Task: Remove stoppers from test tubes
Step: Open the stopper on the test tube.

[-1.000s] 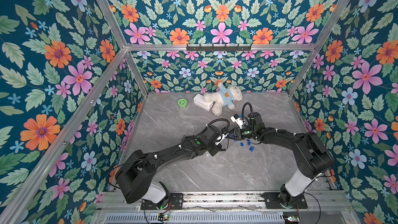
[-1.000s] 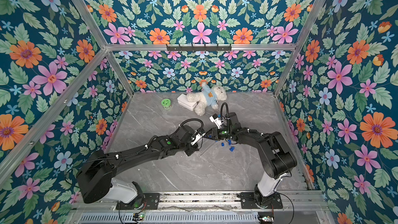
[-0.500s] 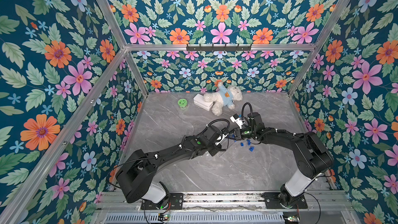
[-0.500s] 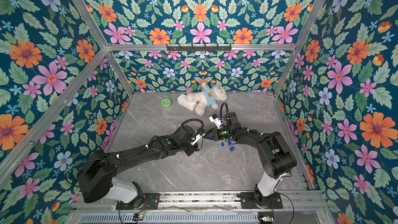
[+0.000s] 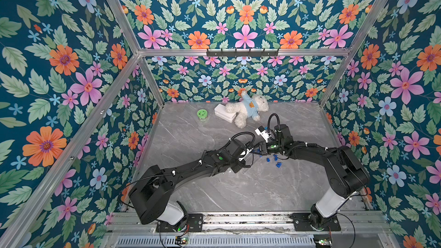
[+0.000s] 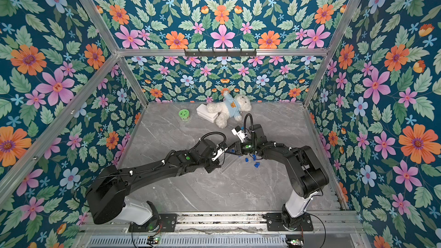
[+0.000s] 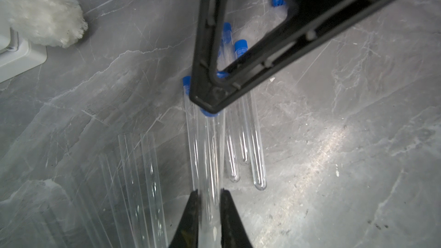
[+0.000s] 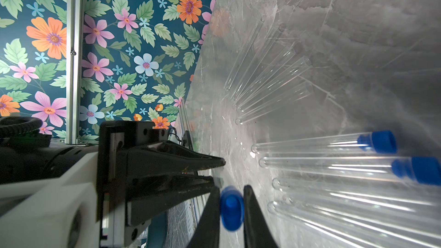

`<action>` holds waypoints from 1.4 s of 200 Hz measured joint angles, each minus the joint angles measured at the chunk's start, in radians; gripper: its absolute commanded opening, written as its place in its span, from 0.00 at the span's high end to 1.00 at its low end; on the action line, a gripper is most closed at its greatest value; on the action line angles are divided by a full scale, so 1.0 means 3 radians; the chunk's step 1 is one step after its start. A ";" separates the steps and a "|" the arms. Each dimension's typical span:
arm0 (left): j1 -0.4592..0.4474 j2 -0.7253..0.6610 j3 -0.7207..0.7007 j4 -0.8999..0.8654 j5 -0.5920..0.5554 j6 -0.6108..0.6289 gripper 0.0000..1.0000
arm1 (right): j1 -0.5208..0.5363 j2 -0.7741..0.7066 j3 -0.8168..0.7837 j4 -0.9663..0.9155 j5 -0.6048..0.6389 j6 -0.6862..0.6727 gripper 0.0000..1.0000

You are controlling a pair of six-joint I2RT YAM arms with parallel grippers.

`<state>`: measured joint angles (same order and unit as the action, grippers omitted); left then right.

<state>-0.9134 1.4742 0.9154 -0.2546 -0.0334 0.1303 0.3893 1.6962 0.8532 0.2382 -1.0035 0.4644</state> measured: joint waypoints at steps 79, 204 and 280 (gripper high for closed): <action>-0.0010 0.0131 0.0037 0.0134 -0.0060 0.0020 1.00 | -0.0042 -0.0186 -0.0053 -0.0062 0.0186 -0.0024 0.99; 0.0003 0.0154 0.0023 -0.0113 -0.0242 0.0005 1.00 | -0.0196 -0.0389 -0.0134 -0.0042 0.0392 -0.0001 1.00; 0.0003 0.0183 0.0025 -0.0188 -0.0324 -0.0062 1.00 | -0.0487 -0.0430 -0.0098 -0.0591 0.1010 -0.0142 1.00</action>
<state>-0.9127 1.5291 0.9230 -0.3111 -0.1307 0.1116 0.2432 1.5673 0.8238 0.0608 -0.7006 0.4217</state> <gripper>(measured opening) 0.160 0.152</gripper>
